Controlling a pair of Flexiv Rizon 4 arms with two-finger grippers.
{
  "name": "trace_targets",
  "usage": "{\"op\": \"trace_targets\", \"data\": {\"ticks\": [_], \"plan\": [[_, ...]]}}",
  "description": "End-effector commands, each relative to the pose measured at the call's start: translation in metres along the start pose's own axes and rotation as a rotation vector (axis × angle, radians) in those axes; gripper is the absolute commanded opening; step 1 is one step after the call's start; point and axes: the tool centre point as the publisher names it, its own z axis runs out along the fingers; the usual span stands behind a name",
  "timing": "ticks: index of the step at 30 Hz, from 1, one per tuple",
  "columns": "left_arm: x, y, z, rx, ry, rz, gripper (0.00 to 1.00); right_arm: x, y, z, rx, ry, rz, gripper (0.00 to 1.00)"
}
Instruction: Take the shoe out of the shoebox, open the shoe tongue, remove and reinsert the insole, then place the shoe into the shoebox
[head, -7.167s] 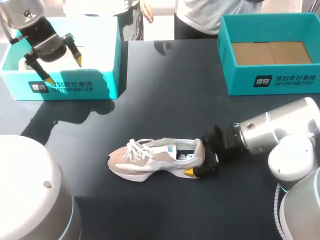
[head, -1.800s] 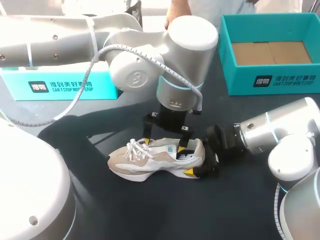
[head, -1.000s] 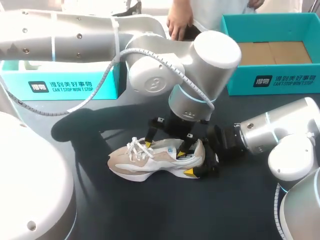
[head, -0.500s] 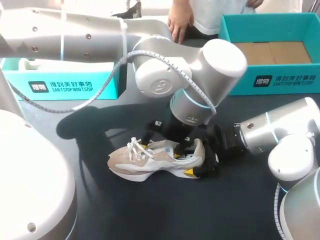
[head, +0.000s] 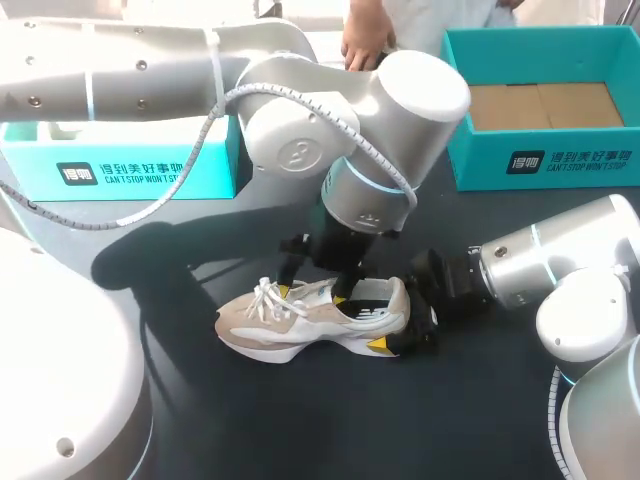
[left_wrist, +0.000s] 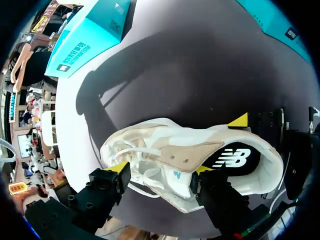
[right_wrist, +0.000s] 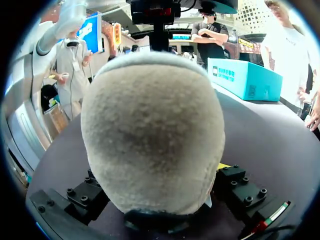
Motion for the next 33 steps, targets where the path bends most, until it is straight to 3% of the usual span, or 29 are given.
{"op": "trace_targets", "data": {"ticks": [1,3,9,21,33], "plan": [[-0.011,0.006,-0.011,0.022,0.055,0.012,0.09,-0.005,-0.003,0.006,0.007,-0.001,0.001,0.00],[-0.010,0.007,-0.014,0.028,0.061,0.022,0.00,-0.005,-0.003,0.006,0.007,-0.001,0.001,0.00],[-0.008,0.010,-0.018,0.017,0.096,0.053,0.00,-0.005,-0.003,0.006,0.007,-0.001,0.001,0.00],[-0.041,0.022,-0.042,0.025,0.205,0.036,0.00,-0.005,-0.003,0.006,0.007,-0.001,0.001,0.00],[-0.090,0.016,-0.016,-0.006,0.185,-0.081,0.00,-0.005,-0.003,0.006,0.007,-0.001,0.001,0.00]]}}
